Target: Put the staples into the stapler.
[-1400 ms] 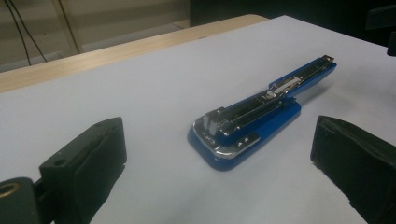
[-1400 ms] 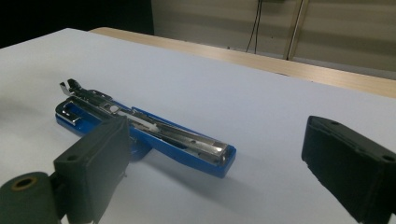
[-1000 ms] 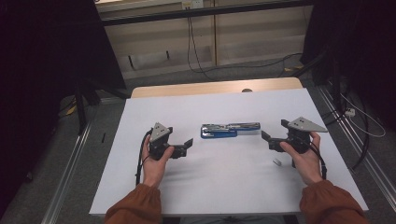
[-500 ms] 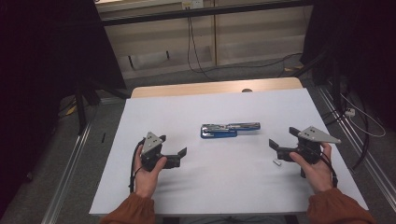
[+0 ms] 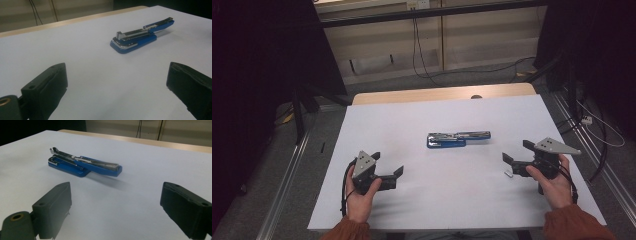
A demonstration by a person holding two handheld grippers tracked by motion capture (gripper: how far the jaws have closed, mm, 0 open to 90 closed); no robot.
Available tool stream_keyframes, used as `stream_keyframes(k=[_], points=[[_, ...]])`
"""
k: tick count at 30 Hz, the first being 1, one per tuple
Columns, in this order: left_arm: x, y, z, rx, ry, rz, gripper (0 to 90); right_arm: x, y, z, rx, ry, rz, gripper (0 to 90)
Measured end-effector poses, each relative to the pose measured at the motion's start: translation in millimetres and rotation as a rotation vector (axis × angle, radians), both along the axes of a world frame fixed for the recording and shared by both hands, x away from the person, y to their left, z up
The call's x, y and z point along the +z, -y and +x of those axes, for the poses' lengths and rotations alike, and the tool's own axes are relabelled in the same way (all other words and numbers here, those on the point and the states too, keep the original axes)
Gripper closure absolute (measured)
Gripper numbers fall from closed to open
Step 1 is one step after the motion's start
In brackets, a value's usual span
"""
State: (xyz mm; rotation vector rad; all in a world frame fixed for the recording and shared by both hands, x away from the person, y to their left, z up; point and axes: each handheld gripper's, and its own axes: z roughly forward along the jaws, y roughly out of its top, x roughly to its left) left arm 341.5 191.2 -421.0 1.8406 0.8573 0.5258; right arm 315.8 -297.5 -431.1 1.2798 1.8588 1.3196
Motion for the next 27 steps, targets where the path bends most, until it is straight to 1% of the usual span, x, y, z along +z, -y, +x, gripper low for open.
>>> stream_keyframes(k=[1,2,3,4,6,8,9,10,11,12,14,15,16,17,18,20,21,22,23,24,25,26,27], points=[[0.0,0.0,0.0,0.0,0.0,0.0,3.6,0.0,0.0,0.0,0.0,0.0,0.0,10.6],[0.3,0.1,-3.0,-0.007,-0.001,-0.003,3.6,0.4,2.0,0.4,0.02,-0.028,0.027,11.3],[0.3,0.1,-3.0,-0.007,-0.001,-0.003,3.6,0.4,2.0,0.4,0.02,-0.028,0.027,11.3],[0.2,-0.3,-5.8,-0.014,0.0,0.001,3.6,0.5,2.8,1.0,0.026,-0.051,0.019,11.1],[-0.3,-1.3,-8.5,-0.011,-0.006,-0.002,3.6,0.6,3.4,1.8,0.038,-0.069,0.014,11.1],[-0.2,-2.2,-9.6,-0.011,-0.006,-0.002,3.6,1.0,3.1,2.5,0.059,-0.101,0.004,11.1],[-0.1,-2.9,-11.0,-0.008,-0.001,0.0,3.6,1.0,3.1,2.5,0.059,-0.101,0.004,11.1],[0.2,-3.2,-13.0,-0.006,0.001,0.0,3.6,1.1,2.4,2.1,0.085,-0.127,-0.003,11.1],[0.8,-4.1,-14.9,-0.01,0.001,0.007,3.6,1.1,2.4,2.1,0.085,-0.127,-0.003,11.1],[0.8,-5.6,-18.7,-0.013,-0.001,0.004,3.6,0.8,1.3,0.5,0.11,-0.148,-0.01,11.1],[0.9,-7.0,-21.7,-0.011,0.001,0.01,3.6,1.2,0.7,-1.2,0.127,-0.167,-0.031,11.0],[0.9,-7.0,-21.7,-0.011,0.001,0.01,3.6,1.2,0.7,-1.2,0.127,-0.167,-0.031,11.0],[0.9,-7.3,-23.4,-0.012,-0.002,0.009,3.6,2.0,1.3,-0.9,0.151,-0.194,-0.033,10.8],[0.9,-7.8,-25.1,-0.013,0.0,0.013,3.6,2.0,1.3,-0.9,0.151,-0.194,-0.033,10.8],[1.1,-8.6,-28.3,-0.02,-0.005,0.016,3.6,3.1,1.3,0.1,0.163,-0.213,-0.036,10.8],[1.6,-9.1,-31.3,-0.019,-0.004,0.016,3.6,2.4,0.7,0.7,0.176,-0.237,-0.04,10.9],[1.6,-9.1,-31.3,-0.019,-0.004,0.016,3.6,2.4,0.7,0.7,0.176,-0.237,-0.04,10.9],[1.8,-8.9,-32.5,-0.028,-0.004,0.011,3.6,0.8,-0.5,0.9,0.194,-0.261,-0.063,11.0],[1.8,-8.9,-32.5,-0.028,-0.004,0.011,3.6,0.8,-0.5,0.9,0.194,-0.261,-0.063,11.0],[1.7,-8.5,-31.9,-0.03,-0.004,0.011,3.6,0.1,-1.1,2.0,0.202,-0.293,-0.074,12.5],[0.9,-7.4,-29.2,-0.033,-0.008,0.012,3.6,0.2,-1.5,3.2,0.204,-0.319,-0.081,12.1],[0.9,-7.4,-29.2,-0.033,-0.008,0.012,3.6,0.2,-1.5,3.2,0.204,-0.319,-0.081,12.1],[0.8,-6.9,-28.1,-0.035,-0.011,0.016,3.6,0.3,-1.8,4.4,0.207,-0.33,-0.099,11.3]])
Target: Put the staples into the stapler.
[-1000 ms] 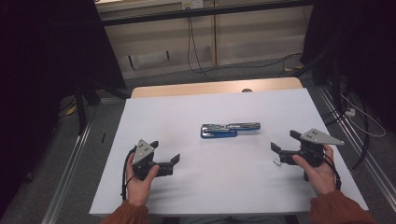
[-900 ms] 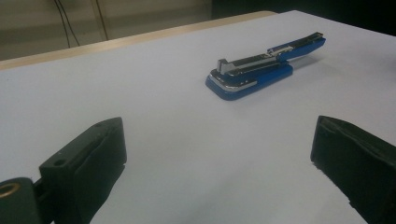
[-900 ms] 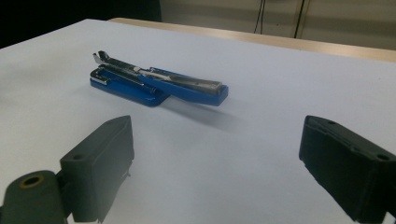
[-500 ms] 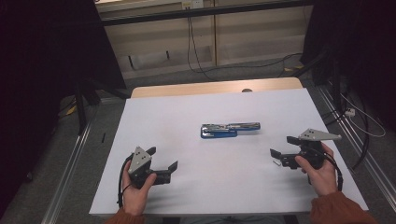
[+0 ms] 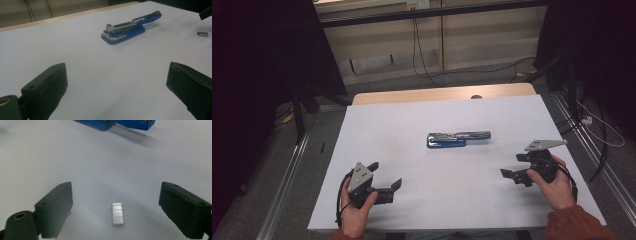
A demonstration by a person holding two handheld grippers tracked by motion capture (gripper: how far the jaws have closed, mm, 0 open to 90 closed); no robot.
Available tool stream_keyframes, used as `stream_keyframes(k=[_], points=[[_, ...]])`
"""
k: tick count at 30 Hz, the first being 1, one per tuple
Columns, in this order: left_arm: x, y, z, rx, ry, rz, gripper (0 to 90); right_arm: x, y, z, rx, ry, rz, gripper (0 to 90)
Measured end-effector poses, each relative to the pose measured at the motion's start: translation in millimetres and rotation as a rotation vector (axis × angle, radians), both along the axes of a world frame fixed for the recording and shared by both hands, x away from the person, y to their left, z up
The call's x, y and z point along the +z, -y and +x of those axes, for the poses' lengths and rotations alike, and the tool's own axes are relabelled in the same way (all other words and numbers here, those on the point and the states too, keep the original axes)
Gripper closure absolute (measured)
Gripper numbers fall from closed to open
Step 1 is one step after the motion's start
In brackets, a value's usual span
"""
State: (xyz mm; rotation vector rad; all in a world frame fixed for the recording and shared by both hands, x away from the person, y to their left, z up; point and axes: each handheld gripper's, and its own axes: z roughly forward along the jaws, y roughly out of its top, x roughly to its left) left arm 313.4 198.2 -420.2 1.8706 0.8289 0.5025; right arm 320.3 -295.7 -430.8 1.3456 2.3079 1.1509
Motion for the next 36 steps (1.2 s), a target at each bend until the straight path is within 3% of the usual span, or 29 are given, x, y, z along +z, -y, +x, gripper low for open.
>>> stream_keyframes(k=[1,7,11,14,15,19,23,36], points=[[-0.4,0.5,0.5,-0.002,0.0,-0.005,3.6,0.9,0.6,1.3,0.024,-0.006,-0.01,10.9],[-1.1,-0.3,1.0,-0.007,-0.003,-0.007,3.6,0.3,0.6,5.5,0.035,-0.038,-0.07,17.4],[-0.7,0.4,1.0,-0.006,-0.004,0.001,3.6,4.0,1.7,5.9,0.065,-0.061,-0.118,34.2],[-0.4,1.3,1.2,-0.008,-0.002,0.0,3.6,5.4,1.8,5.4,0.078,-0.074,-0.127,39.2],[-0.2,1.9,1.7,-0.007,-0.002,0.0,3.6,6.0,1.9,4.8,0.084,-0.089,-0.146,47.0],[-0.1,3.6,3.0,-0.013,-0.002,0.007,3.6,5.5,3.4,4.4,0.082,-0.11,-0.162,50.4],[-0.5,3.5,3.3,-0.017,-0.003,0.004,3.6,5.6,4.0,5.3,0.1,-0.122,-0.182,60.6],[-0.8,3.7,4.2,-0.017,-0.005,0.009,3.6,1.1,-7.4,11.9,0.149,-0.171,-0.239,72.0]])
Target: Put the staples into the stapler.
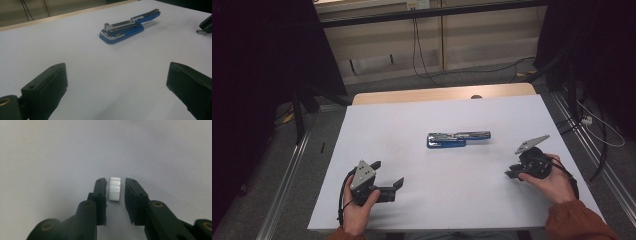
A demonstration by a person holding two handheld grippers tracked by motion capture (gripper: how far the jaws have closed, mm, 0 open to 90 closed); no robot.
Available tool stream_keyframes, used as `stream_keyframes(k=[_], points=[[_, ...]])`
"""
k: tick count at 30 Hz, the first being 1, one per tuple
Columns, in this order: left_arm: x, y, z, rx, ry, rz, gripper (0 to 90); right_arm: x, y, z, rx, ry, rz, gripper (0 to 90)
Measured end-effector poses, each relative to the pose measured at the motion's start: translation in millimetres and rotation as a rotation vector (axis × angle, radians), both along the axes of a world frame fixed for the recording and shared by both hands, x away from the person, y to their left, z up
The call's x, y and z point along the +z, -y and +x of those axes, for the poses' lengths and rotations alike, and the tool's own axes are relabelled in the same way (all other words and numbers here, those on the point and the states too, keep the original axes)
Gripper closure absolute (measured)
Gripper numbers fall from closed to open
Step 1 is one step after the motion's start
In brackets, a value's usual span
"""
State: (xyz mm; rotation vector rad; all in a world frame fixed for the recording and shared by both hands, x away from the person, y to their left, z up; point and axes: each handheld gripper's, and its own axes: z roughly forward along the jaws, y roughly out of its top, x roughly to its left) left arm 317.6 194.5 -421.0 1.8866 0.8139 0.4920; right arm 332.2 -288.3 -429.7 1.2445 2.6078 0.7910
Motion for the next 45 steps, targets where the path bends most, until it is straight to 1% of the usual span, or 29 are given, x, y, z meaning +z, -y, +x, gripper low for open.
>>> stream_keyframes(k=[1,3,10,11,16,22,26,29,32,33,38,39,45], points=[[-0.1,0.0,0.0,0.001,-0.001,-0.001,3.6,-0.8,-1.2,0.2,0.002,-0.008,-0.008,72.0],[-0.1,0.0,-0.1,0.002,0.0,0.0,3.6,-2.8,-2.6,1.2,0.009,-0.014,-0.017,75.1],[0.0,-0.1,-0.3,-0.001,-0.001,0.0,3.6,-3.7,-2.5,2.4,0.01,-0.009,-0.024,78.3],[-0.2,0.1,-0.2,0.001,-0.001,-0.005,3.6,-3.8,-2.7,2.7,0.009,-0.008,-0.025,78.3],[-0.4,0.4,0.1,0.005,-0.003,-0.001,3.6,-4.2,-3.8,2.6,0.015,0.002,-0.035,78.4],[-0.7,0.9,0.1,0.002,-0.002,-0.001,3.6,-4.3,-4.7,2.7,0.017,0.001,-0.043,78.6],[-0.8,-0.4,-0.2,0.002,-0.002,0.005,3.6,-3.3,-7.2,3.1,0.026,-0.001,-0.062,79.2],[-0.6,-2.0,-0.2,0.009,-0.001,-0.002,3.6,-2.8,-7.6,3.7,0.027,-0.005,-0.065,79.3],[-0.6,-1.9,-0.1,0.01,-0.003,0.001,3.6,-2.7,-7.7,3.4,0.023,-0.007,-0.064,79.3],[-1.0,-1.5,-0.3,0.008,-0.005,0.0,3.6,-2.5,-7.0,3.6,0.016,-0.014,-0.055,79.3],[-0.7,-2.0,-0.3,0.011,-0.003,-0.003,3.6,-2.5,-5.3,4.1,0.015,-0.014,-0.045,79.4],[-0.7,-2.3,0.0,0.01,-0.006,-0.001,3.6,-1.9,-4.5,4.2,0.005,-0.006,-0.041,79.3],[-0.9,-2.2,-0.2,0.012,-0.005,-0.004,3.6,0.5,-0.5,3.8,-0.006,0.005,-0.021,79.3]])
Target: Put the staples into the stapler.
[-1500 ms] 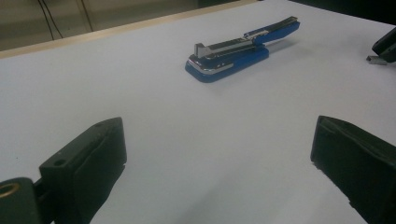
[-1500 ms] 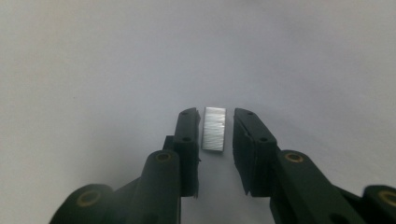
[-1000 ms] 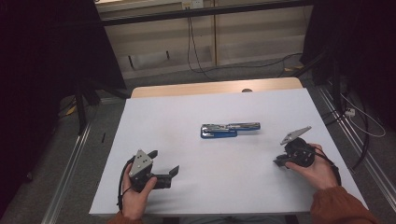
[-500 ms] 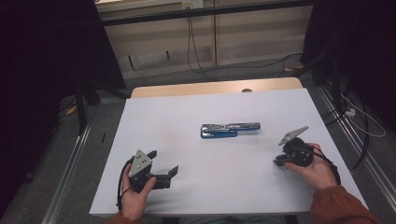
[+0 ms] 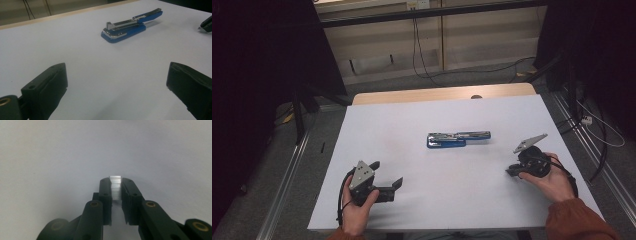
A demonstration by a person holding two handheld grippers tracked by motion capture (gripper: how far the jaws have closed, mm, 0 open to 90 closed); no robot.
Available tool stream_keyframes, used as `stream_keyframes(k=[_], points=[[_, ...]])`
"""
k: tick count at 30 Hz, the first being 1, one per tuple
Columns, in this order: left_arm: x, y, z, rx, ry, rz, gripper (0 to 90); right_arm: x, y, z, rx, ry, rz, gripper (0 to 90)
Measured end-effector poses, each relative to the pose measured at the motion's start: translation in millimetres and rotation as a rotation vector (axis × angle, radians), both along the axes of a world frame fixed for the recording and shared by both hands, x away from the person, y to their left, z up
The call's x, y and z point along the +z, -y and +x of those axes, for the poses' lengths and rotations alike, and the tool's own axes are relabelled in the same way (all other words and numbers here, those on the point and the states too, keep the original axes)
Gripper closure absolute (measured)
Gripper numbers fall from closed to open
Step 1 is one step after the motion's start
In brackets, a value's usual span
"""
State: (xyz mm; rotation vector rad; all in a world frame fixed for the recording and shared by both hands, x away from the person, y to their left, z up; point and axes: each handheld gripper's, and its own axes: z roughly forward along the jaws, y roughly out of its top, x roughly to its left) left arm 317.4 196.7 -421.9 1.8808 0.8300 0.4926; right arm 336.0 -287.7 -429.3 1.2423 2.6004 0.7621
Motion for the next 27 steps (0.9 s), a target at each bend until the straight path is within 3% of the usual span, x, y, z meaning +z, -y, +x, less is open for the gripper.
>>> stream_keyframes(k=[27], points=[[-0.8,-1.3,1.0,0.004,-0.008,-0.001,3.6,5.5,-9.6,3.7,0.025,0.042,0.033,79.3]])
